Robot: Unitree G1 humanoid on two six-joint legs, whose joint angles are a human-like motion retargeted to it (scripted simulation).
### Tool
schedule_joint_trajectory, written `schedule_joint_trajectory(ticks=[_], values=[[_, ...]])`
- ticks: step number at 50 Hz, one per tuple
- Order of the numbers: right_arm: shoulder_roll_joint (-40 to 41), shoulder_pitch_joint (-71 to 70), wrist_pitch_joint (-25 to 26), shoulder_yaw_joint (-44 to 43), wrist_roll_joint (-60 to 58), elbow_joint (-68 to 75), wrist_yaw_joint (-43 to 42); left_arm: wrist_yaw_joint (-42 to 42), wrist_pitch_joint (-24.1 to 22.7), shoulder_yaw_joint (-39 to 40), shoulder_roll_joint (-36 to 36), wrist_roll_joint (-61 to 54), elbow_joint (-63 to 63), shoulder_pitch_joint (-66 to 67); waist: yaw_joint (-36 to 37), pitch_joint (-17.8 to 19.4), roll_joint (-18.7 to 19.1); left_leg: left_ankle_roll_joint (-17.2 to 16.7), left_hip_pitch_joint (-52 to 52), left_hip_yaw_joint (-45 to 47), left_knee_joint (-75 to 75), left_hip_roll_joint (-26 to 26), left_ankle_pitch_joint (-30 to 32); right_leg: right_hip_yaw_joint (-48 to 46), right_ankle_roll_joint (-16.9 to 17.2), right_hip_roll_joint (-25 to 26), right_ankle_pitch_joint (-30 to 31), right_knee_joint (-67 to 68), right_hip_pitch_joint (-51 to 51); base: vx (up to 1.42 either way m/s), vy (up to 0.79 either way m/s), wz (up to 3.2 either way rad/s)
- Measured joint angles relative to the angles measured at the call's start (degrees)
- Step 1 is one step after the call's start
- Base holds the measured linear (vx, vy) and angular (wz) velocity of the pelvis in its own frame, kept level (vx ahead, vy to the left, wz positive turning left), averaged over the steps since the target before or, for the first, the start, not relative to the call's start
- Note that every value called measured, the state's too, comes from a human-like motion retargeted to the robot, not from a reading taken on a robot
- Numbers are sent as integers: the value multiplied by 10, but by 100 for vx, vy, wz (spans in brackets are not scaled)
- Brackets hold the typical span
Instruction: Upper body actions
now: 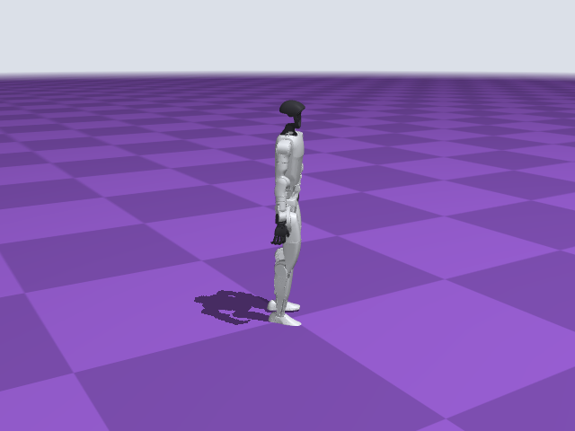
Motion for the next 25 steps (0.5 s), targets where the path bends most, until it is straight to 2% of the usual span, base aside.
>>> schedule_joint_trajectory(ticks=[6, 12, 20, 25], values=[[3, 8, 9, -41, 50, 35, -31, 52, -19, -44, -1, 42, -1, -14, 1, 3, 5, -7, 2, -5, -2, 7, 3, -4, -5, 5, 0, 0, 1, 4, -6, 6], [-6, 36, 18, -64, 118, 87, -48, 34, -11, -50, -11, 3, 5, -34, 4, 4, 9, -13, 0, -10, -1, 15, 7, -12, -10, 12, -4, 0, 4, 7, -8, 9], [-20, 32, 33, -52, 179, 122, -79, 34, -1, -39, -14, 20, -11, -22, -3, 16, 19, -27, 2, -24, 18, 27, -3, -12, -20, 23, -5, 1, 11, 6, -9, -2], [-9, -12, 31, -28, 245, 118, -75, 45, 20, -13, -9, 32, 7, 2, -2, 27, 20, -52, -44, -23, 110, 46, -17, -10, -26, 18, -1, 1, 11, 5, -9, -3]])
